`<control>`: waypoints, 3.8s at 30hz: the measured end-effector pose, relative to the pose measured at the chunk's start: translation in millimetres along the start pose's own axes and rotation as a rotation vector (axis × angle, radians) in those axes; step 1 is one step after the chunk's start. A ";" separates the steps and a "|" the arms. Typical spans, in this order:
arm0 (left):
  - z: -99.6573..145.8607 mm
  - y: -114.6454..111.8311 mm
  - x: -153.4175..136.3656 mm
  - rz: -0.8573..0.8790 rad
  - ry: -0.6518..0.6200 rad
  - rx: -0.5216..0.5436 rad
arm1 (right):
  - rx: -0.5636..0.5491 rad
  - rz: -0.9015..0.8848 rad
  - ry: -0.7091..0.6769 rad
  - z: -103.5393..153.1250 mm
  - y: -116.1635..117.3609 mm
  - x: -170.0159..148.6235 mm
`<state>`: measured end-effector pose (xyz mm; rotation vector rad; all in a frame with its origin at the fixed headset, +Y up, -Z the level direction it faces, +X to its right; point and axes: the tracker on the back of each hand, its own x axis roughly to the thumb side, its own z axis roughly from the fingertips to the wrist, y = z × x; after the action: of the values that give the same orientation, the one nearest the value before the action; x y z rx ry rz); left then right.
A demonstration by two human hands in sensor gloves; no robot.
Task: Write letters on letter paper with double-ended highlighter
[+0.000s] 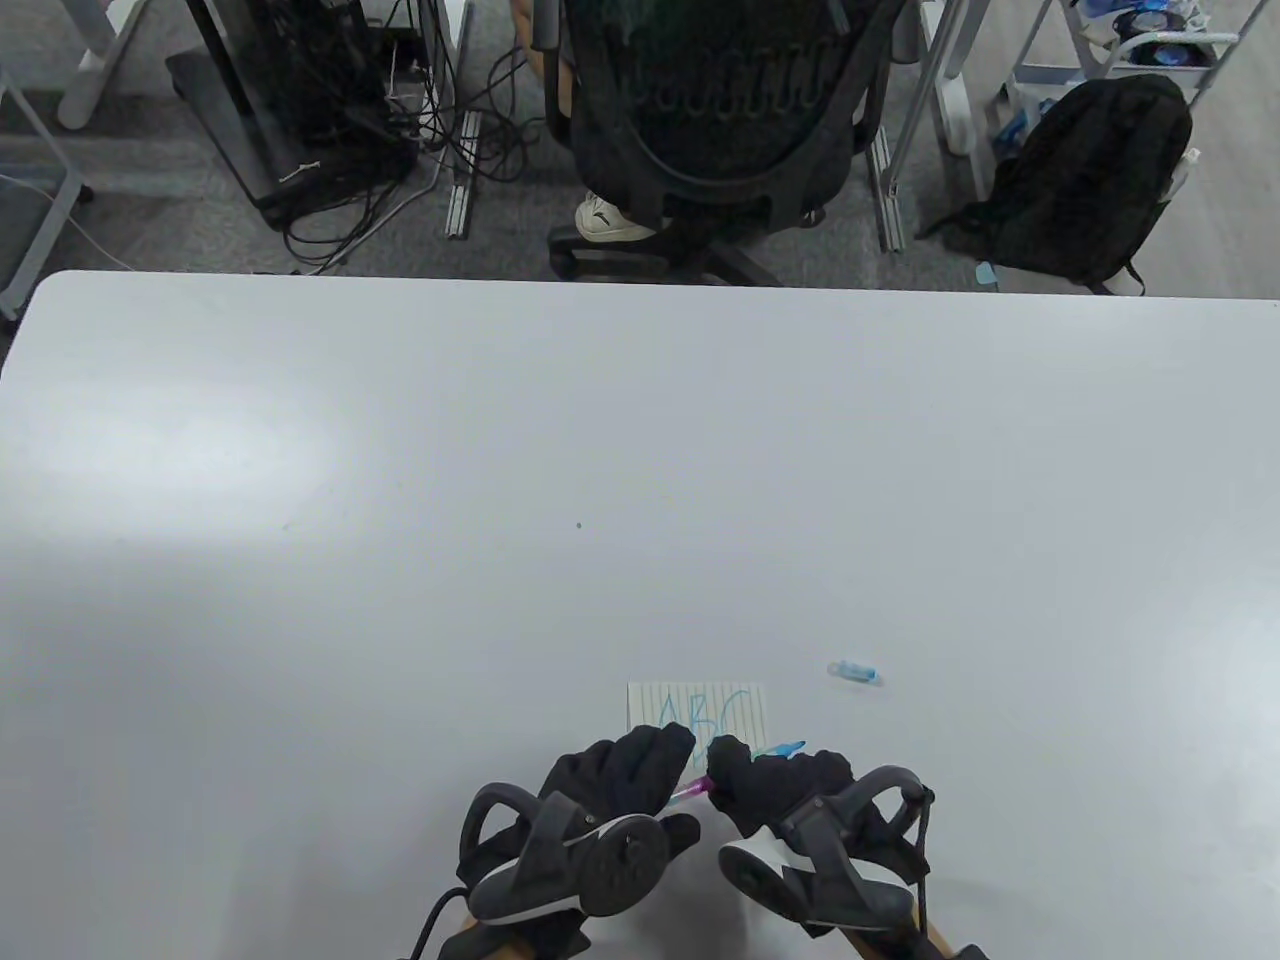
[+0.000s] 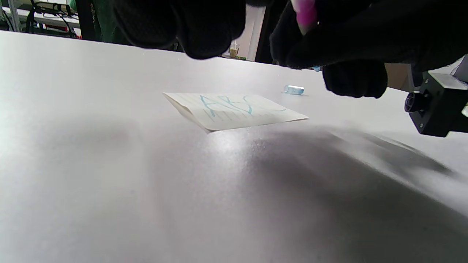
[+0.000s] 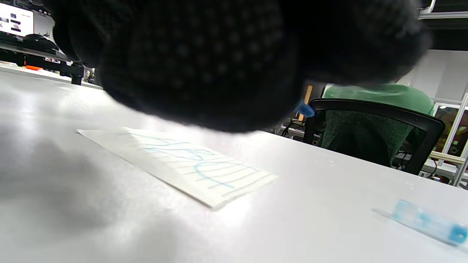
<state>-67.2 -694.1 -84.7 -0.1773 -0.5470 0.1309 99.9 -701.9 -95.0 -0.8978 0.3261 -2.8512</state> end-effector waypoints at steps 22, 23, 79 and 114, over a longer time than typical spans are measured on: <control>-2.5 -2.6 10.0 -0.041 0.007 -0.002 | 0.017 0.049 -0.057 -1.9 -5.1 16.9; -2.5 -2.9 9.9 -0.042 0.008 -0.002 | 0.023 0.037 -0.055 -2.0 -4.9 16.5; 1.4 -2.9 -69.7 0.048 0.247 0.117 | 0.367 0.025 0.274 -13.5 61.1 -125.7; 6.7 -1.1 -42.6 0.023 0.139 0.105 | 0.074 -0.065 0.029 -0.3 4.0 -36.1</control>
<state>-106.6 -701.6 -100.4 -0.0894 -0.3983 0.1678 129.3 -698.8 -116.0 -0.8689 0.1966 -2.9167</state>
